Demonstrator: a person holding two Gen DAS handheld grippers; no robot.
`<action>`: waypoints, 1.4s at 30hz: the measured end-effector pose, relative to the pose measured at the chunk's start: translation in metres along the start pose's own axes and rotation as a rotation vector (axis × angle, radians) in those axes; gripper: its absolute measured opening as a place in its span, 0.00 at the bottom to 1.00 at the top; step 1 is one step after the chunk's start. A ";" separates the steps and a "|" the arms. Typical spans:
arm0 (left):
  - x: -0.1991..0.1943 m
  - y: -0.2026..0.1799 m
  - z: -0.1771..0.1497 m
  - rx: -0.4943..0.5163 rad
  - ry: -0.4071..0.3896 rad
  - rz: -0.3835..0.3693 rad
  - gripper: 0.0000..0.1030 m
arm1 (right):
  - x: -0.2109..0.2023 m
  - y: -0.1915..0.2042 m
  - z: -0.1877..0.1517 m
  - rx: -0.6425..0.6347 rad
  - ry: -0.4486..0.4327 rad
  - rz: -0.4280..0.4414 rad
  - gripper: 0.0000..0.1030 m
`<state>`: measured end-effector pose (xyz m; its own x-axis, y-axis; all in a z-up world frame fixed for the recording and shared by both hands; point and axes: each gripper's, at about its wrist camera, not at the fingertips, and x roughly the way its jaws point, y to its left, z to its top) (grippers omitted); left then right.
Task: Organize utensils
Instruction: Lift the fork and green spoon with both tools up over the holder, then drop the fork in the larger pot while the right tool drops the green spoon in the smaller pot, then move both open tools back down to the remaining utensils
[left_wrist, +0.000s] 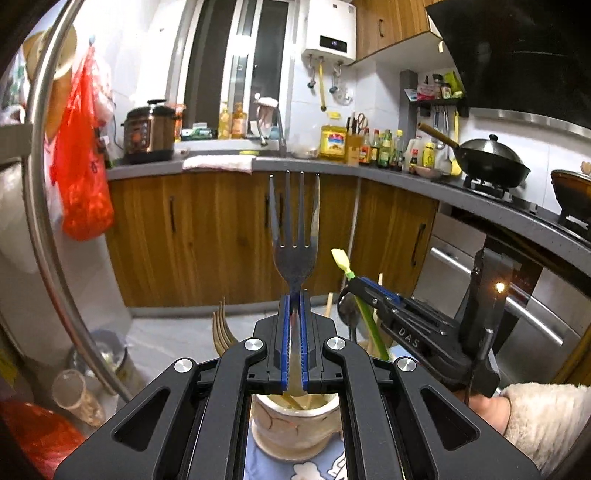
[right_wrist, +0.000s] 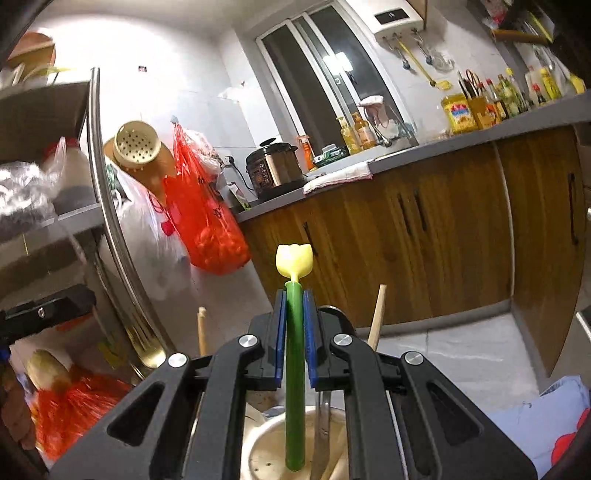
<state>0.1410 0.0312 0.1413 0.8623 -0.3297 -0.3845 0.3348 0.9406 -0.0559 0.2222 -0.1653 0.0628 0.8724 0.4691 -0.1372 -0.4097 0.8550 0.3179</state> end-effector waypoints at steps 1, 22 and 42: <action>0.004 0.001 -0.003 0.001 0.009 -0.003 0.05 | 0.001 0.003 -0.002 -0.021 0.001 -0.006 0.09; 0.034 -0.001 -0.041 0.012 0.147 -0.035 0.05 | -0.018 0.010 -0.034 -0.213 0.130 0.015 0.09; 0.046 -0.009 -0.048 0.039 0.205 -0.010 0.11 | -0.037 0.005 -0.034 -0.134 0.198 0.056 0.41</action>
<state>0.1594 0.0119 0.0794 0.7648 -0.3119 -0.5638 0.3609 0.9322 -0.0261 0.1788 -0.1705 0.0381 0.7834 0.5398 -0.3081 -0.4995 0.8418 0.2047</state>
